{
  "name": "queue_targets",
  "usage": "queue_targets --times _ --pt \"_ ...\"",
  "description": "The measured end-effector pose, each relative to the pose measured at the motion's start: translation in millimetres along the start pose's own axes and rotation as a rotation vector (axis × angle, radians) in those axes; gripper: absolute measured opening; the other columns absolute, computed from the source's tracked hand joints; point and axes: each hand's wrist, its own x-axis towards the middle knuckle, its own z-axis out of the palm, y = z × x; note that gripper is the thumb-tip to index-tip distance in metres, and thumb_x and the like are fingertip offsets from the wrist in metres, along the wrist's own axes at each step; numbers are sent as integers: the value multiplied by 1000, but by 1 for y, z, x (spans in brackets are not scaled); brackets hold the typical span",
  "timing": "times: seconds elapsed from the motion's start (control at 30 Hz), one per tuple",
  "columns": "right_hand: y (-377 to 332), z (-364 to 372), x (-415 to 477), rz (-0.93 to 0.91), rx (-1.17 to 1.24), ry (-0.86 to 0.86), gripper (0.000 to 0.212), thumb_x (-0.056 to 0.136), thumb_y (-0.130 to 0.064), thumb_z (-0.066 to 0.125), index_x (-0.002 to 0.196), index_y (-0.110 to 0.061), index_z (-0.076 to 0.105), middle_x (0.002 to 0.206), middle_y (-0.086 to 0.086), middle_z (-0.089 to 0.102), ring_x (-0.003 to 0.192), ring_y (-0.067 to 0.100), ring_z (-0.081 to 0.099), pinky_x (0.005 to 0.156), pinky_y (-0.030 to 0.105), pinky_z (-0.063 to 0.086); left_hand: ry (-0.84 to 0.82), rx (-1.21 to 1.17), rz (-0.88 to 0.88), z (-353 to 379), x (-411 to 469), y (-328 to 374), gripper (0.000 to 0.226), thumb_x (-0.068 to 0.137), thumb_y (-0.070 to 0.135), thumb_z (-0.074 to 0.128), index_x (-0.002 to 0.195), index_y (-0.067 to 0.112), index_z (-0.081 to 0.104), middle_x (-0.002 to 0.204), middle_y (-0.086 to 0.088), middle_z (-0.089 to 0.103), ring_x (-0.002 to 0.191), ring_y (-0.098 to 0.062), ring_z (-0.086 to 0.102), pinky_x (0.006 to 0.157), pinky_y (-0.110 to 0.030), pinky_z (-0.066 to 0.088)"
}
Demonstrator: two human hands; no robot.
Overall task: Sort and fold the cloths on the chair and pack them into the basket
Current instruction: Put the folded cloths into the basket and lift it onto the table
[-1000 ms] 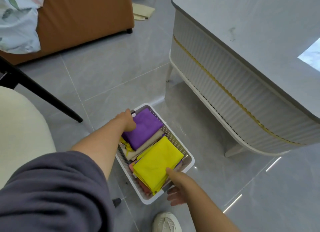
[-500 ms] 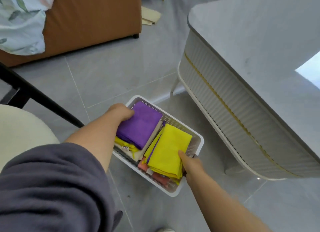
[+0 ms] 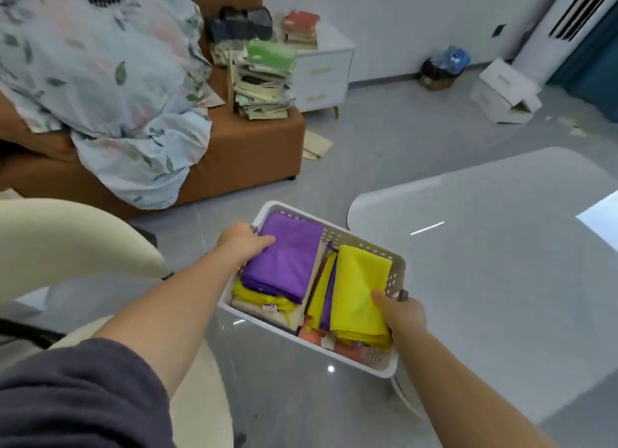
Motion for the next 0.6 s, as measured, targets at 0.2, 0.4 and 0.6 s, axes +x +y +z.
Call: queue_targets --times 0.2,0.4,0.6 --pt "-141 -99 -86 -217 -116 -17 48 83 -31 71 115 1 58 112 19 62 109 37 57 96 45 46 40 -369 10 -116 -96 73 35 81 32 69 65 13 45 59 -11 48 51 -25 47 49 -26 35" --pt "-218 -159 -132 -404 -231 -1 56 85 -35 68 125 2 53 122 19 59 115 37 53 91 41 43 62 -513 77 -184 -171 120 26 84 21 61 65 14 45 52 -5 43 43 -18 39 39 -23 31" --pt "-248 -160 -136 -458 -285 -85 65 86 -42 65 135 -2 48 134 20 51 122 38 48 97 43 41 103 -699 94 -206 -192 127 21 83 17 55 67 15 42 53 -1 35 42 -14 29 36 -19 24"
